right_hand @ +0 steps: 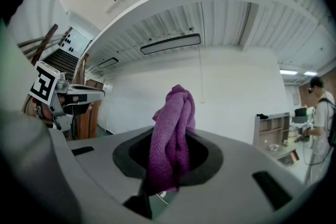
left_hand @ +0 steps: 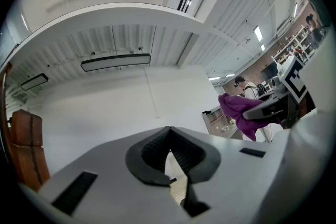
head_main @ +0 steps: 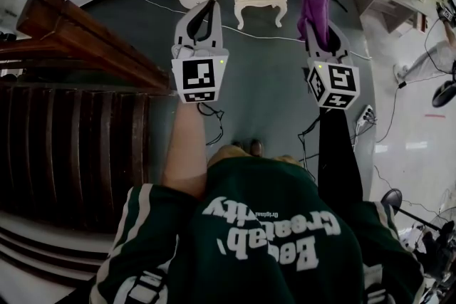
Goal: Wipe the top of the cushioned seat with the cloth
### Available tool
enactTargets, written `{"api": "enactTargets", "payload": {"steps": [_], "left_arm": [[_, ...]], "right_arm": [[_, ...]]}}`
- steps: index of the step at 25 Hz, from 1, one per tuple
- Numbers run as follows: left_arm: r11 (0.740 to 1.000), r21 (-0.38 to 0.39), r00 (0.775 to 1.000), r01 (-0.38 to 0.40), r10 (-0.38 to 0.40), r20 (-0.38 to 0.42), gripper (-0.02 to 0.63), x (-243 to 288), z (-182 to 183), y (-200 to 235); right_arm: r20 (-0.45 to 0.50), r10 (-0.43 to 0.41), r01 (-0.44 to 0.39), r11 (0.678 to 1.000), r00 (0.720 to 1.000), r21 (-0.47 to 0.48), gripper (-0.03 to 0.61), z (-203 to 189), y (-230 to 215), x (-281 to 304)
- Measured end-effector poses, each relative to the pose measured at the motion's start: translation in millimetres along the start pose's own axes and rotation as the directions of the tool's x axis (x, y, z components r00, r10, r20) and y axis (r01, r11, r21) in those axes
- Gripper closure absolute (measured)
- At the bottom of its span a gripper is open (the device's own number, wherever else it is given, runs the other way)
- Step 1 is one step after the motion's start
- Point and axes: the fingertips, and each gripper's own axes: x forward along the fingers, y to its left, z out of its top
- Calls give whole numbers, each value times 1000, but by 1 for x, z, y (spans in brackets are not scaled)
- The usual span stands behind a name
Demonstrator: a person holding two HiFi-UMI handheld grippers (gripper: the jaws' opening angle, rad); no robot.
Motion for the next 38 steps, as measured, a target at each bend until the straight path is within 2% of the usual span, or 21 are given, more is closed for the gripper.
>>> {"api": "enactTargets", "payload": {"steps": [8, 16, 29, 38], "left_arm": [[1000, 12, 1000, -1, 1, -7, 599, 3, -2, 6], [1000, 4, 1000, 6, -6, -20, 598, 43, -27, 23], [996, -37, 997, 79, -79, 3, 598, 194, -79, 69], [991, -42, 992, 123, -123, 5, 598, 263, -109, 107]], "right_arm": [[-6, -3, 3, 1000, 1000, 22, 477, -6, -4, 9], [-25, -5, 5, 1000, 1000, 17, 477, -19, -12, 50], [-56, -77, 76, 997, 995, -21, 477, -19, -57, 187], [-72, -116, 116, 993, 991, -8, 477, -23, -62, 264]]}}
